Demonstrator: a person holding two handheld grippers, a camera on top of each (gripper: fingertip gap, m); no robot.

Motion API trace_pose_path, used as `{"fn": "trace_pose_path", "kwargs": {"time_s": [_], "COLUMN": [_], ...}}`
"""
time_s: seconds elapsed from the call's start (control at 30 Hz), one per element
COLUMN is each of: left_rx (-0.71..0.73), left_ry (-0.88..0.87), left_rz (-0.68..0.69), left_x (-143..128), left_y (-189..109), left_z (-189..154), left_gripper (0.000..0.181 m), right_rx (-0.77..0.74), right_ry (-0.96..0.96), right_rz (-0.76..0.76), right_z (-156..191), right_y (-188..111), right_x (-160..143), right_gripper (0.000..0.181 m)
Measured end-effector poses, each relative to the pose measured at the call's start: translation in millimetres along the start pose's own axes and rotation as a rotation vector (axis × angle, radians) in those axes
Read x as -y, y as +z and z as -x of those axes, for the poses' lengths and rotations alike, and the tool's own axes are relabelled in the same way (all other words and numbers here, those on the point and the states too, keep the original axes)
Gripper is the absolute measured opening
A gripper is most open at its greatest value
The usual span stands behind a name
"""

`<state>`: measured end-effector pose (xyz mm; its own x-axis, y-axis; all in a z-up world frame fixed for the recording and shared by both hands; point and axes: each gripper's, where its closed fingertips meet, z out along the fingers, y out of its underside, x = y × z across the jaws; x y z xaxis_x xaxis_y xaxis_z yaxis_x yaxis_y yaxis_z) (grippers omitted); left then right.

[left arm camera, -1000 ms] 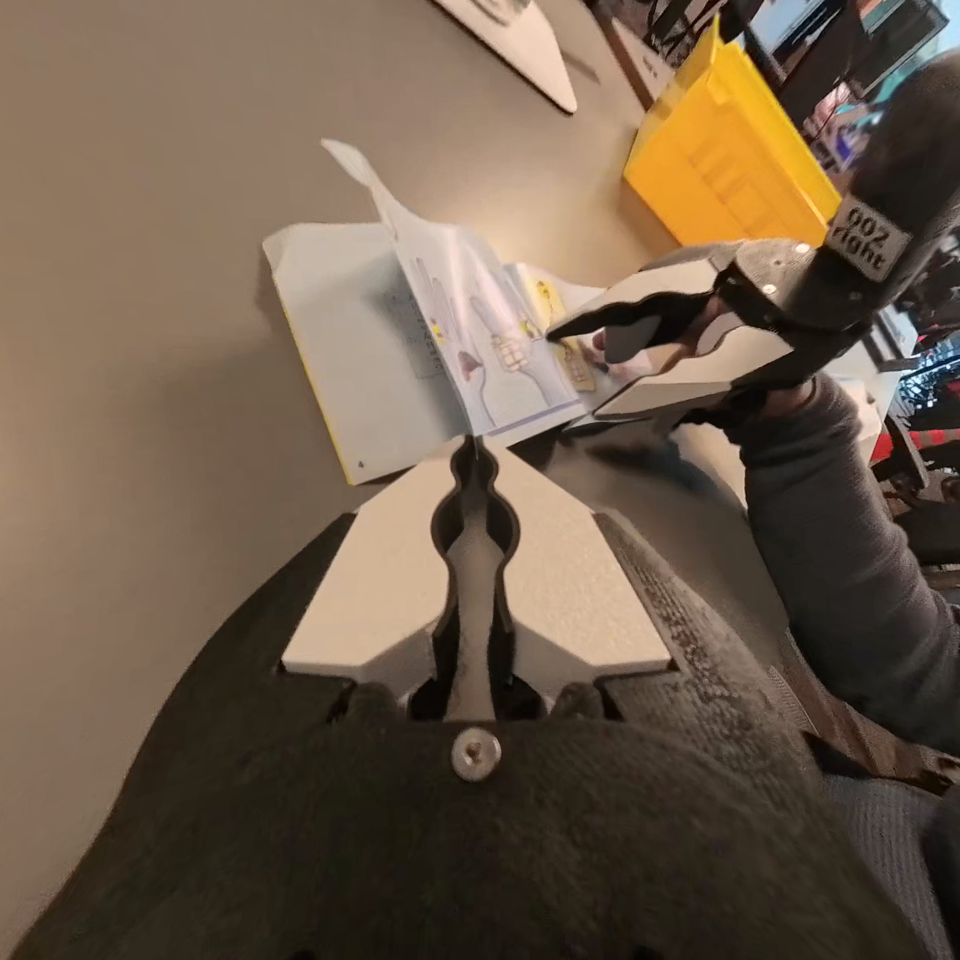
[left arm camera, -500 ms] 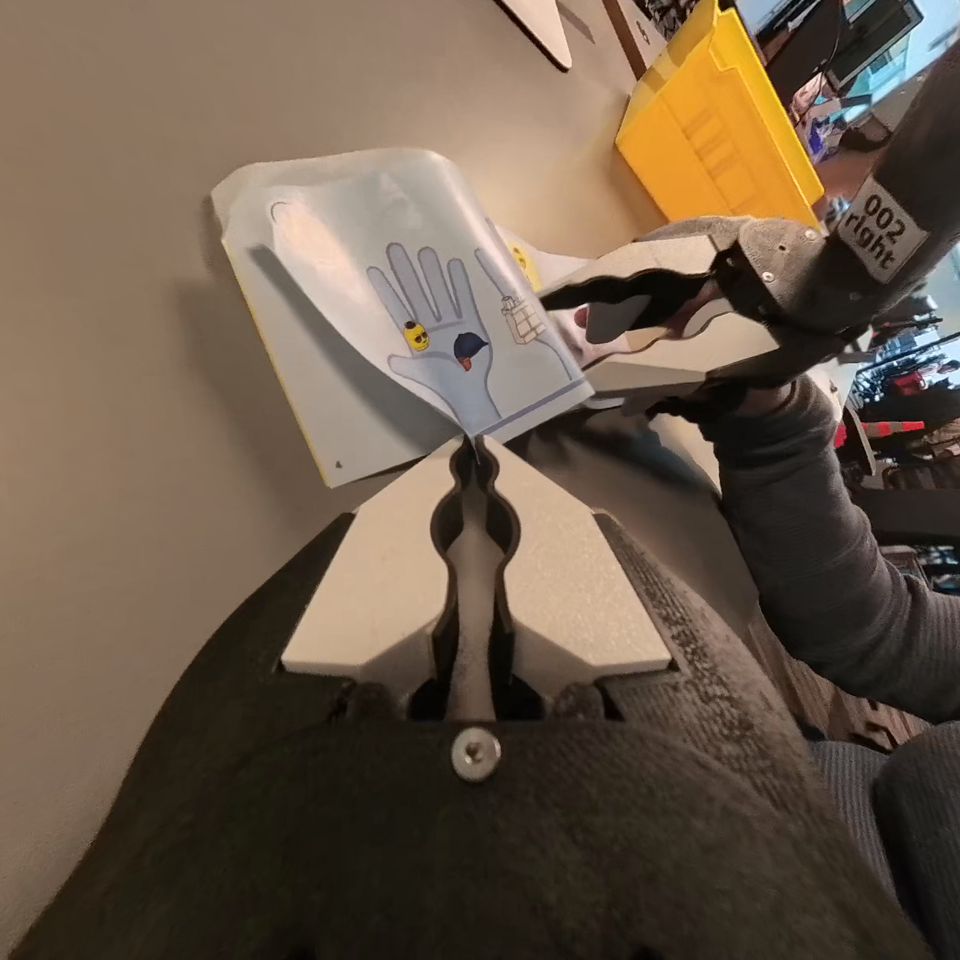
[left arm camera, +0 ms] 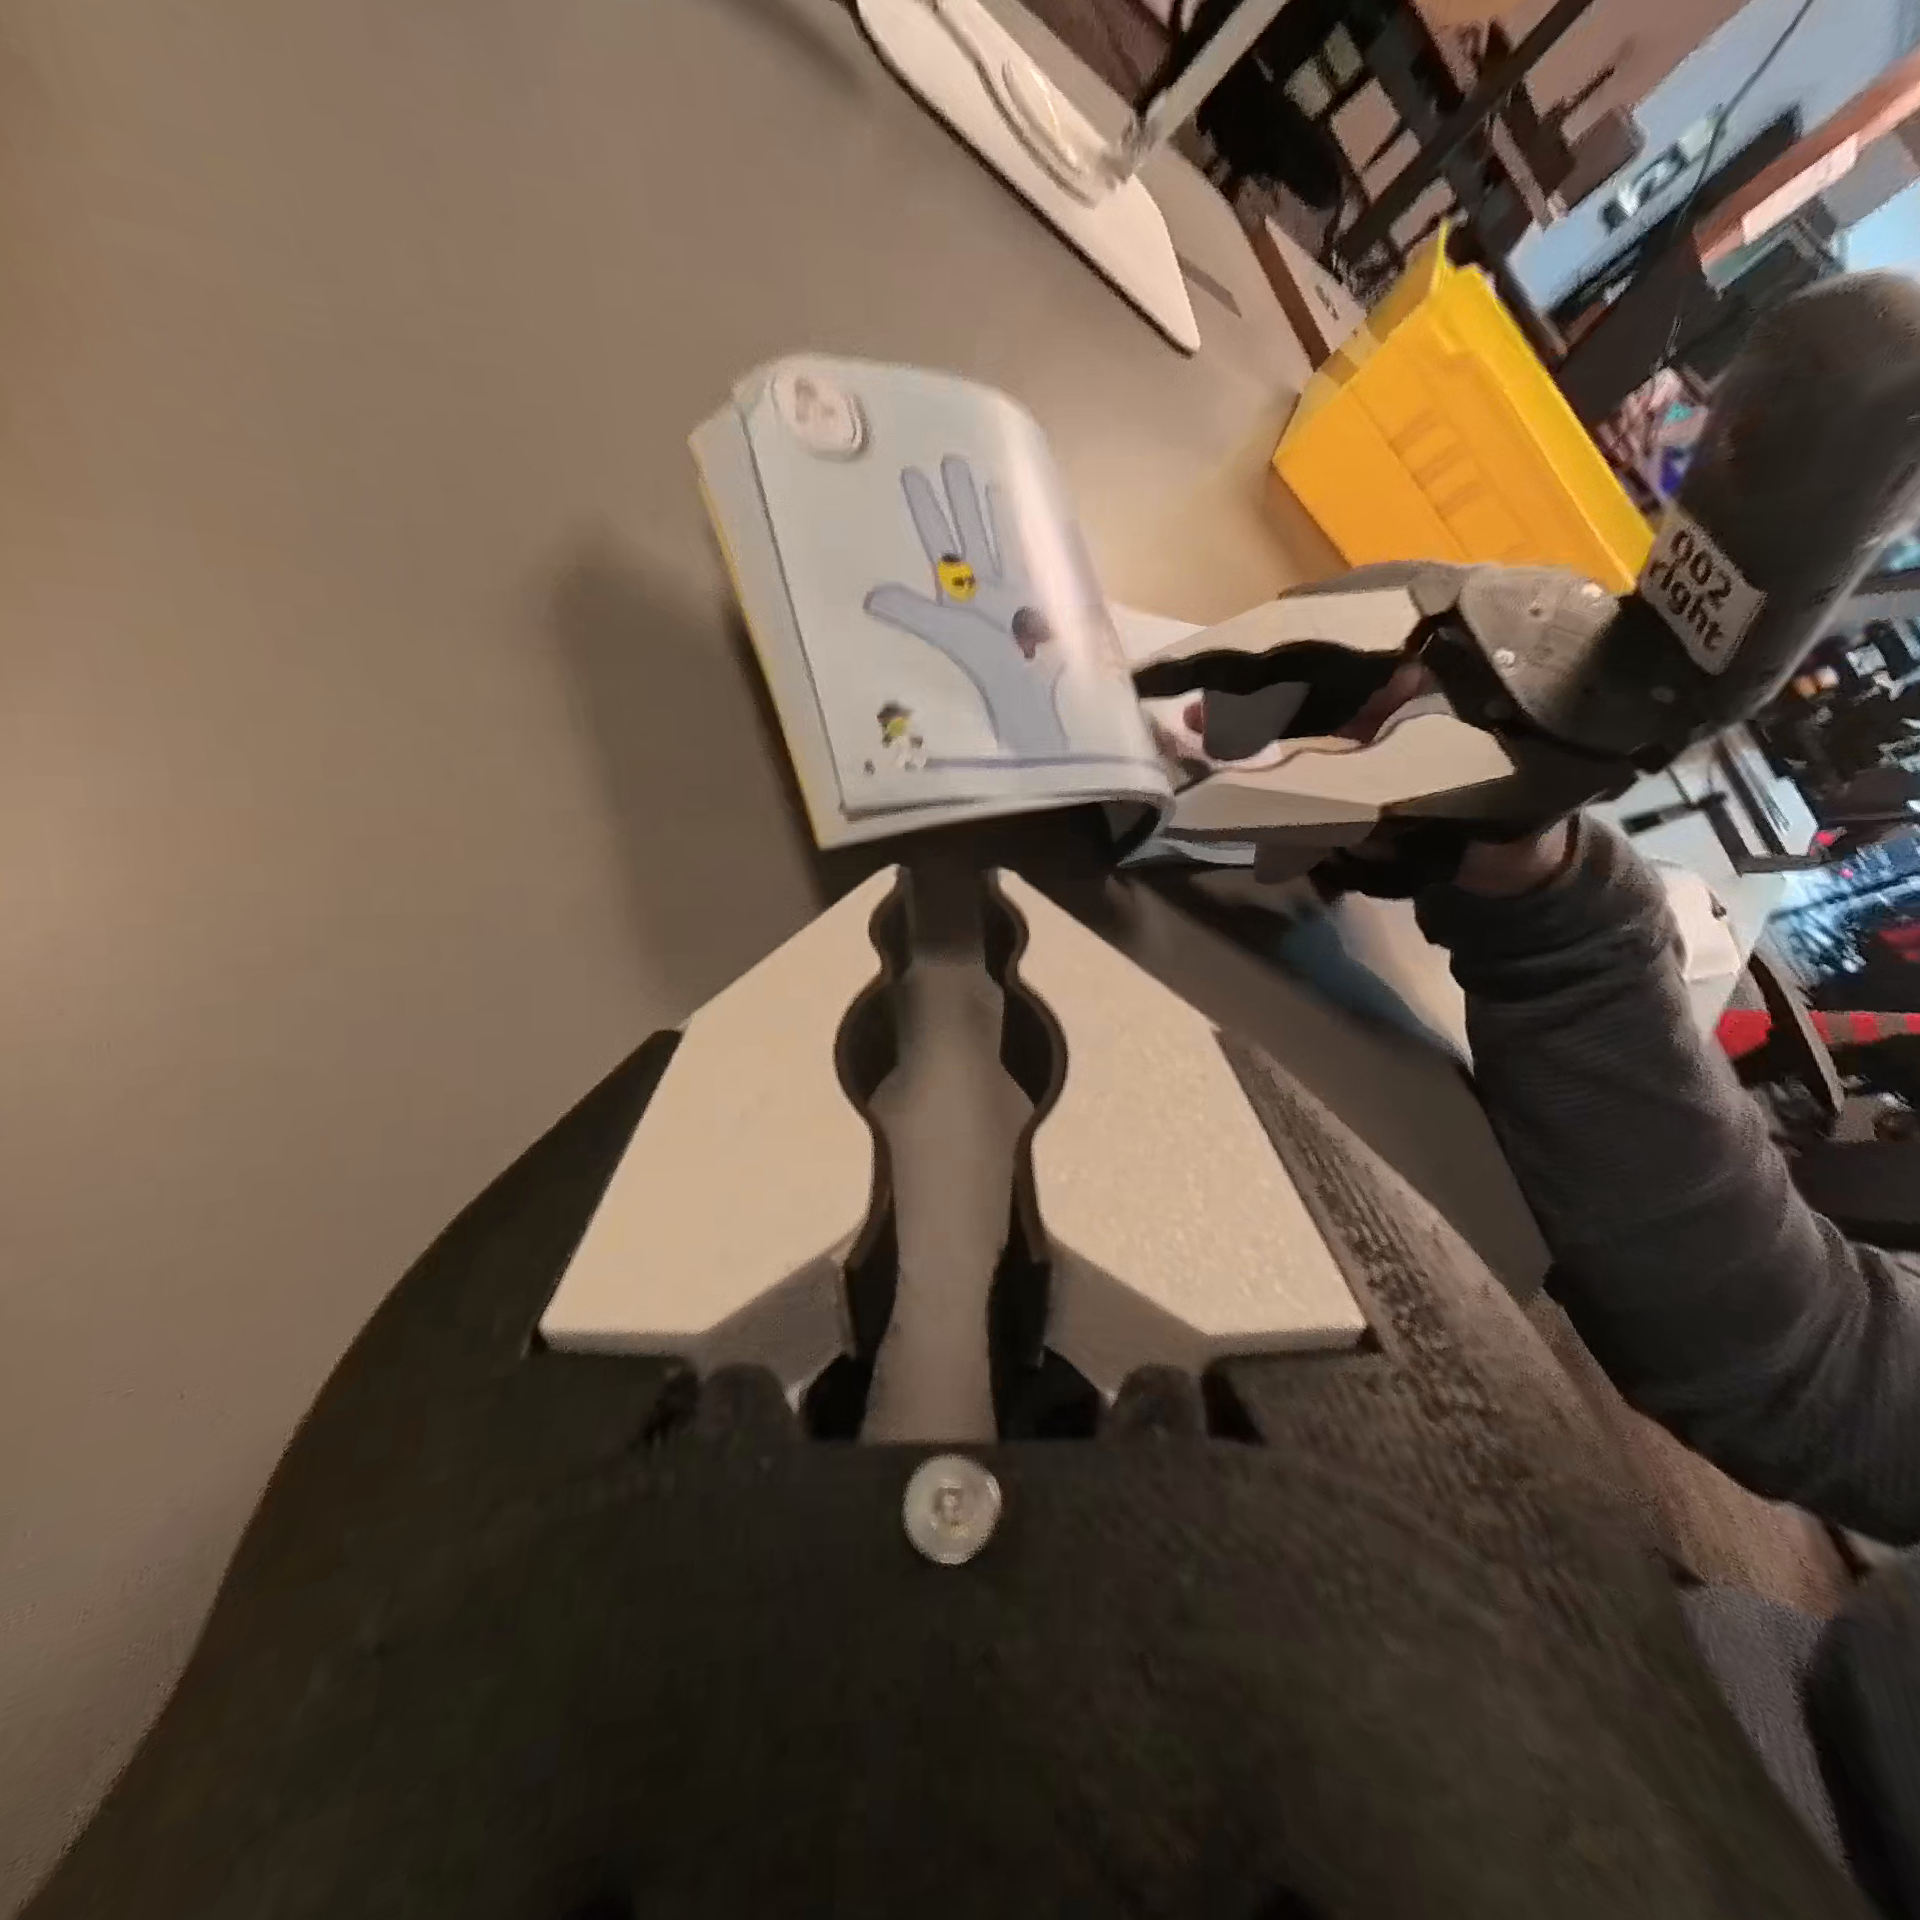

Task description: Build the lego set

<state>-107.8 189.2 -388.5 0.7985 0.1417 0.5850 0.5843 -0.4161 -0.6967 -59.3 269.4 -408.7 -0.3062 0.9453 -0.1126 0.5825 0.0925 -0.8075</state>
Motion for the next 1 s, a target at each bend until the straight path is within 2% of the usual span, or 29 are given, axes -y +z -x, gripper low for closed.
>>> {"fn": "trace_pose_path", "kwargs": {"time_s": [0.07, 0.17, 0.23, 0.33, 0.4, 0.53, 0.6, 0.7, 0.77, 0.9, 0.97, 1.0], "left_rx": [0.008, -0.068, -0.110, -0.076, -0.060, 0.063, 0.097, 0.130, 0.128, 0.116, 0.111, 0.107], "left_ry": [0.046, 0.181, 0.315, 0.503, 0.565, 0.608, 0.600, 0.601, 0.600, 0.602, 0.603, 0.600], "left_rz": [-0.087, -0.219, -0.229, -0.131, -0.077, 0.094, 0.120, 0.074, 0.058, 0.002, 0.010, 0.020], "left_x": [14, 37, 42, 37, 35, 18, 12, 14, 15, 20, 19, 18], "left_y": [-7, -13, -6, 21, 42, 78, 83, 80, 77, 70, 70, 70], "left_z": [-8, -45, -73, -88, -87, -51, -40, -33, -32, -34, -34, -33], "left_gripper": [0.011, 0.008, 0.004, 0.007, 0.010, 0.020, 0.020, 0.020, 0.020, 0.023, 0.025, 0.026], "right_rx": [-0.001, -0.002, -0.003, -0.005, -0.006, 0.019, -0.017, -0.074, -0.117, -0.384, -0.438, -0.436], "right_ry": [-0.002, -0.004, -0.006, -0.009, -0.015, -0.049, -0.055, -0.018, 0.015, -0.002, -0.014, -0.028], "right_rz": [0.002, 0.003, 0.005, 0.006, 0.007, -0.028, -0.066, -0.222, -0.282, -0.488, -0.636, -0.656], "right_z": [0, 0, 0, 0, 1, 4, -8, -29, -46, -93, -97, -96], "right_y": [0, 0, 1, 1, 1, -6, -20, -54, -74, -115, -138, -143], "right_x": [0, 0, 0, 0, 0, 3, 5, 18, 15, 18, 26, 26], "right_gripper": [0.044, 0.044, 0.044, 0.045, 0.045, 0.050, 0.051, 0.055, 0.055, 0.057, 0.054, 0.051]}}
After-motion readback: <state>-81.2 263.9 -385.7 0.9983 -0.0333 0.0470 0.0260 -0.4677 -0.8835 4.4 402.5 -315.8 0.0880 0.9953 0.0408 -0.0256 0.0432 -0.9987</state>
